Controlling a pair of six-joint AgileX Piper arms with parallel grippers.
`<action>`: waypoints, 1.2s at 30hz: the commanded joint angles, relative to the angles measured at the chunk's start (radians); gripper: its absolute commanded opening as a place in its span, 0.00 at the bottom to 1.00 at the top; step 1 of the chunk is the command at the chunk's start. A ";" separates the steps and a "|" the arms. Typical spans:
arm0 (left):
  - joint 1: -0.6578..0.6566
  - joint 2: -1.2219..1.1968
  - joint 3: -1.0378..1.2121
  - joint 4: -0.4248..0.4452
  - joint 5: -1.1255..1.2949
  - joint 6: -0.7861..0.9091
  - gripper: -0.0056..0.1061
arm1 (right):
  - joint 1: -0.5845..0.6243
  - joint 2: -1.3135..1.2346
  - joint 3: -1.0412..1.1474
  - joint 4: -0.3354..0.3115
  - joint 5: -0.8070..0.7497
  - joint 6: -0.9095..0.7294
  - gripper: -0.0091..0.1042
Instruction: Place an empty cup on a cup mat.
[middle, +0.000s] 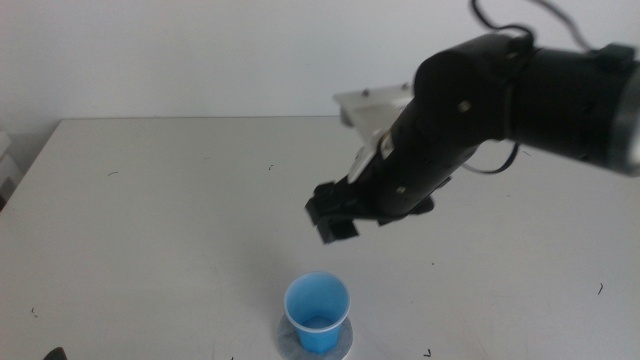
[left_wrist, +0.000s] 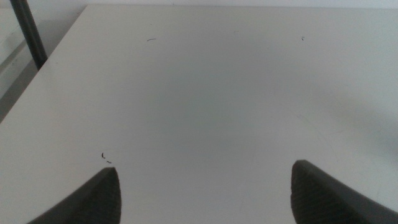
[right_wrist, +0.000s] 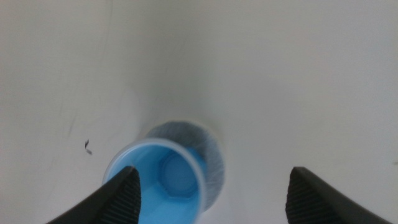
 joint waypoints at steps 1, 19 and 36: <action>0.001 -0.013 -0.006 0.000 -0.066 -0.011 0.99 | -0.052 -0.114 -0.023 -0.031 -0.022 -0.004 0.61; 0.001 -0.013 -0.006 0.000 -0.066 -0.011 0.99 | -0.450 -0.692 0.251 -0.156 -0.178 -0.016 0.91; 0.001 -0.013 -0.006 0.000 -0.066 -0.011 0.99 | -0.489 -1.299 1.003 -0.242 -0.662 -0.033 0.91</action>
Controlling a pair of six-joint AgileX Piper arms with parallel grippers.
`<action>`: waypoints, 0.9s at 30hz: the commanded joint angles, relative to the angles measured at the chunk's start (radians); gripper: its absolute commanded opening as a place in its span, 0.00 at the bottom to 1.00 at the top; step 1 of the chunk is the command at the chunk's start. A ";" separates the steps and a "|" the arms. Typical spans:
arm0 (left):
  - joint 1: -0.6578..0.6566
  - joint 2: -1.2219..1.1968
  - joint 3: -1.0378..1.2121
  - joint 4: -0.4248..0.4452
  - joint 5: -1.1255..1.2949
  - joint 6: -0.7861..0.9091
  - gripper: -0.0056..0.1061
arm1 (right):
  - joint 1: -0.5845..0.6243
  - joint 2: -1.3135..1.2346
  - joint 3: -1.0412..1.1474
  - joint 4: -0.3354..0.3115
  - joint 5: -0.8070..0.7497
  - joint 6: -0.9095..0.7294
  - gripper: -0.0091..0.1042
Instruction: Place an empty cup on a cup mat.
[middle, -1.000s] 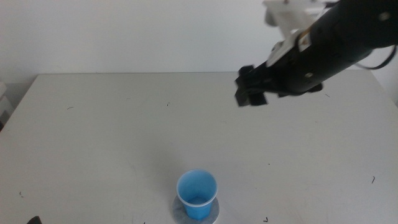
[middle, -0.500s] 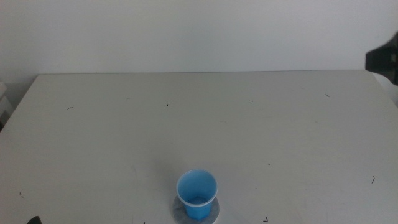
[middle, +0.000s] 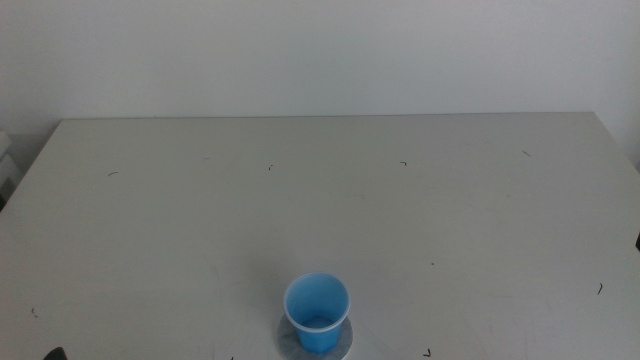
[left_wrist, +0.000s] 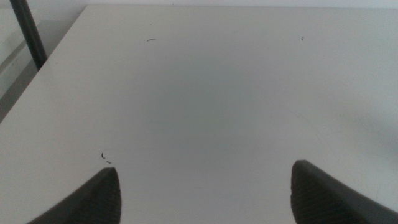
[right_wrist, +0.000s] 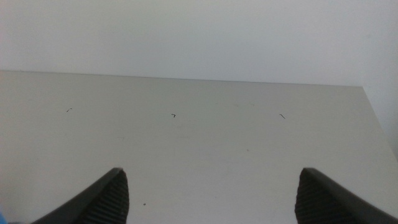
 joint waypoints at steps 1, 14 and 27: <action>0.001 -0.013 -0.006 0.000 -0.066 -0.011 0.99 | -0.008 -0.060 0.048 -0.025 -0.125 -0.013 0.91; 0.001 -0.013 -0.006 0.000 -0.066 -0.011 0.99 | -0.008 -0.314 0.325 -0.010 -0.133 -0.013 0.91; 0.001 -0.013 -0.006 0.000 -0.066 -0.011 0.99 | -0.008 -0.495 0.427 0.034 -0.135 -0.013 0.91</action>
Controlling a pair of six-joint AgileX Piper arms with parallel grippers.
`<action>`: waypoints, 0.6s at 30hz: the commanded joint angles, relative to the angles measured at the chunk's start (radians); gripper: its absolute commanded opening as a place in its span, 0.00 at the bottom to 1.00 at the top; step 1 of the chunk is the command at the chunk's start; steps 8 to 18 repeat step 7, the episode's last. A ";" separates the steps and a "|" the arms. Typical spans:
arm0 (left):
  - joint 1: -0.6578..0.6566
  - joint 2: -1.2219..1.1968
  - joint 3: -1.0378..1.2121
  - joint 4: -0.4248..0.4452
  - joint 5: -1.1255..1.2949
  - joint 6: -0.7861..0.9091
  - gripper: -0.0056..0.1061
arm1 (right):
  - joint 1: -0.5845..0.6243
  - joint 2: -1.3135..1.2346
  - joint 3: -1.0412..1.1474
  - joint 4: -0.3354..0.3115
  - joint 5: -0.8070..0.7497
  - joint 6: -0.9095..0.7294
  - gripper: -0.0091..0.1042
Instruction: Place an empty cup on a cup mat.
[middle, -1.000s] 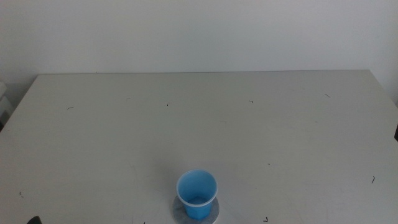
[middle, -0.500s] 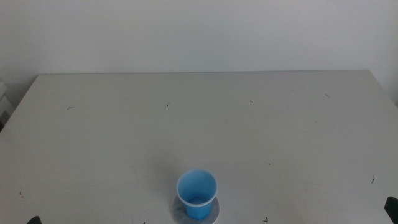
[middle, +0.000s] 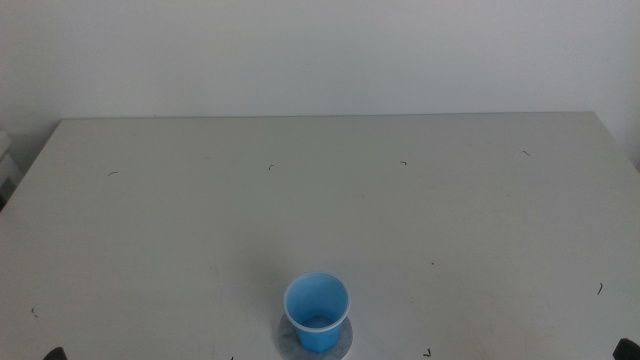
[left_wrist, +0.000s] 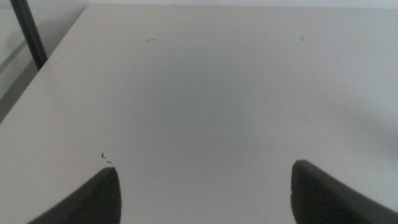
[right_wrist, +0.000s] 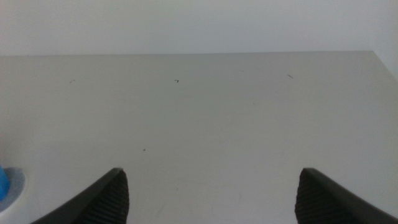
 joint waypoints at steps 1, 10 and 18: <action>0.001 -0.013 -0.006 0.000 -0.066 -0.011 0.99 | -0.008 -0.027 -0.008 0.004 -0.080 -0.013 0.91; 0.001 -0.013 -0.006 0.000 -0.066 -0.011 0.99 | -0.008 -0.027 0.017 0.011 -0.074 -0.013 0.91; 0.001 -0.013 -0.006 0.000 -0.066 -0.011 0.99 | -0.008 -0.027 0.017 0.011 -0.074 -0.013 0.91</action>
